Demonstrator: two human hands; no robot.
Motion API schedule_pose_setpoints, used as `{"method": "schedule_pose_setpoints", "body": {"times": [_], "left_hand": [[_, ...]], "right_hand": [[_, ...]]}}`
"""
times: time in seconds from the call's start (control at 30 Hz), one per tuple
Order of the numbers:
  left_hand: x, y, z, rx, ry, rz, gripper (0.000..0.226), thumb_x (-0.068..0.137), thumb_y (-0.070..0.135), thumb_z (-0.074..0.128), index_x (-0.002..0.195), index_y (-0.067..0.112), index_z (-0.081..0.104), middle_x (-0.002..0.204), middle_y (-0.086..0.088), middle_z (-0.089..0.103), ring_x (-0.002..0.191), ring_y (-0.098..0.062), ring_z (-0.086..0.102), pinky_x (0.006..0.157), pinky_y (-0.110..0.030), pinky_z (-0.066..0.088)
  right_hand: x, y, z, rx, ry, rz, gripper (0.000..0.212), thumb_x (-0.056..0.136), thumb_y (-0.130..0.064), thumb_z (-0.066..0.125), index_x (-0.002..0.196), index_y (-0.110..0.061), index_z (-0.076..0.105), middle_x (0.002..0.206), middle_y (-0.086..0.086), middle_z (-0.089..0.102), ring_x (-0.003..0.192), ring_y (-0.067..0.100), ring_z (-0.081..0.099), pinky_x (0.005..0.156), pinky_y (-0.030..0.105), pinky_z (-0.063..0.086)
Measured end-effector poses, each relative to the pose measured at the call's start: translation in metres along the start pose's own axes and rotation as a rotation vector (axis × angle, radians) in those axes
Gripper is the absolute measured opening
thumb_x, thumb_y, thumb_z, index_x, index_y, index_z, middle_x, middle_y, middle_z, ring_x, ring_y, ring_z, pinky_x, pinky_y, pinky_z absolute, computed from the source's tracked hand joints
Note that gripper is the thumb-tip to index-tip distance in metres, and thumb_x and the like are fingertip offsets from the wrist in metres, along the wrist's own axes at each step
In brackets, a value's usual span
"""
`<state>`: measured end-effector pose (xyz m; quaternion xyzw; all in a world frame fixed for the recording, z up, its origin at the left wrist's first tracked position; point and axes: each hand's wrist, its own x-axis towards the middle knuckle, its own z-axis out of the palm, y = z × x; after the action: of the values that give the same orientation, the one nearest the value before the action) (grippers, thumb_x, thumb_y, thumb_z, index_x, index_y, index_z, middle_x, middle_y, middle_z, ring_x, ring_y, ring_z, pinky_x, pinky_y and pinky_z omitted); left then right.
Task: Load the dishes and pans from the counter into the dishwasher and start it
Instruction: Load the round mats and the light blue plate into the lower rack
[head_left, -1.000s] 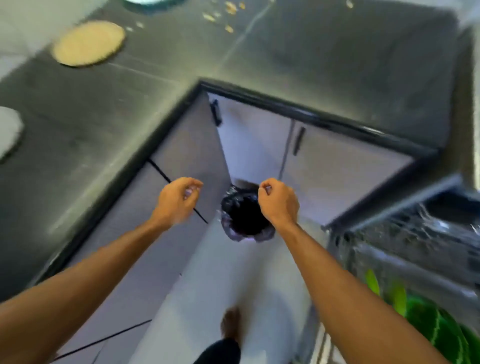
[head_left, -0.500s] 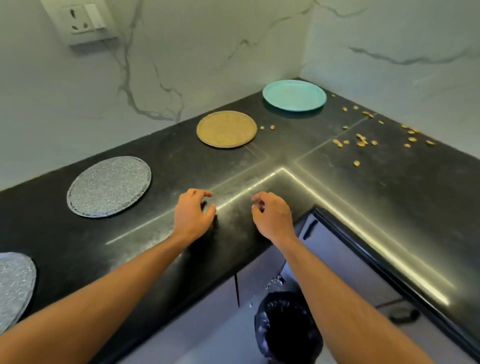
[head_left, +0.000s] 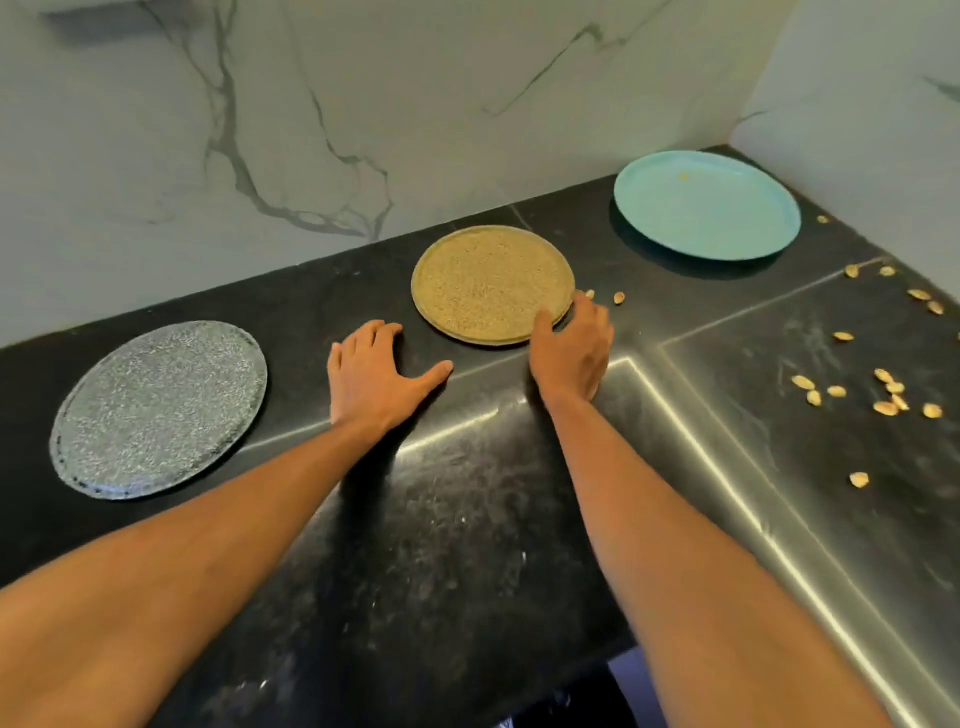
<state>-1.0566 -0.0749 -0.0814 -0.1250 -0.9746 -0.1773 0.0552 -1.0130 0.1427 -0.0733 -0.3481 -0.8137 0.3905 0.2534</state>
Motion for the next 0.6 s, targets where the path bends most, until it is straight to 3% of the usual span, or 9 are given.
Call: {"method": "schedule_pose_setpoints", "body": {"times": [0.1,0.23,0.3,0.37,0.43,0.5,0.6], "left_hand": [[0.002,0.000,0.001,0.025,-0.029,-0.054,0.101,0.069,0.093,0.041,0.145,0.027,0.041,0.157,0.003,0.031,0.147,-0.017,0.022,0.122,-0.048,0.013],[0.000,0.003,-0.001,0.034,-0.040,-0.061,0.103,0.070,0.094,0.038,0.150,0.030,0.035,0.161,0.005,0.024,0.150,-0.014,0.013,0.123,-0.047,0.009],[-0.001,0.004,-0.003,0.037,-0.052,-0.063,0.103,0.071,0.094,0.036,0.151,0.030,0.033,0.162,0.006,0.021,0.151,-0.013,0.011,0.123,-0.046,0.008],[-0.001,0.005,-0.003,0.035,-0.060,-0.069,0.103,0.071,0.094,0.036,0.152,0.030,0.032,0.163,0.006,0.019,0.151,-0.012,0.009,0.123,-0.046,0.007],[-0.001,0.005,-0.003,0.042,-0.069,-0.071,0.104,0.071,0.094,0.034,0.153,0.030,0.030,0.163,0.007,0.017,0.151,-0.012,0.006,0.123,-0.047,0.006],[-0.001,0.005,-0.004,0.035,-0.080,-0.073,0.105,0.070,0.095,0.034,0.153,0.031,0.029,0.163,0.006,0.016,0.151,-0.012,0.006,0.123,-0.047,0.005],[-0.001,0.005,-0.004,0.025,-0.084,-0.070,0.106,0.070,0.095,0.034,0.153,0.030,0.029,0.163,0.005,0.017,0.151,-0.013,0.006,0.123,-0.048,0.005]], "right_hand": [[0.043,-0.004,0.008,-0.050,-0.013,0.050,0.054,0.093,-0.041,0.055,0.140,-0.015,0.052,0.136,0.008,0.054,0.127,0.027,0.046,0.099,0.044,0.044],[0.075,-0.011,0.012,-0.246,-0.122,0.052,0.053,0.090,-0.044,0.059,0.135,-0.016,0.058,0.131,0.010,0.053,0.120,0.033,0.050,0.093,0.044,0.045],[0.085,-0.011,0.015,-0.266,-0.151,0.050,0.040,0.086,-0.043,0.063,0.118,-0.019,0.068,0.121,0.009,0.059,0.110,0.031,0.056,0.084,0.039,0.045],[0.091,-0.015,0.014,-0.233,-0.148,0.069,0.019,0.082,-0.036,0.066,0.090,-0.020,0.071,0.102,0.005,0.066,0.091,0.026,0.061,0.067,0.029,0.037],[0.093,-0.021,0.012,-0.214,-0.187,0.139,0.009,0.081,-0.023,0.065,0.081,-0.018,0.073,0.090,0.002,0.068,0.074,0.019,0.056,0.057,0.027,0.028],[0.091,-0.028,0.009,-0.224,-0.230,0.185,0.013,0.080,-0.017,0.063,0.081,-0.019,0.076,0.089,0.001,0.070,0.074,0.019,0.056,0.062,0.028,0.034],[0.091,-0.033,0.009,-0.222,-0.261,0.263,0.023,0.080,-0.025,0.060,0.096,-0.014,0.073,0.107,0.007,0.067,0.096,0.029,0.062,0.082,0.038,0.053]]}}
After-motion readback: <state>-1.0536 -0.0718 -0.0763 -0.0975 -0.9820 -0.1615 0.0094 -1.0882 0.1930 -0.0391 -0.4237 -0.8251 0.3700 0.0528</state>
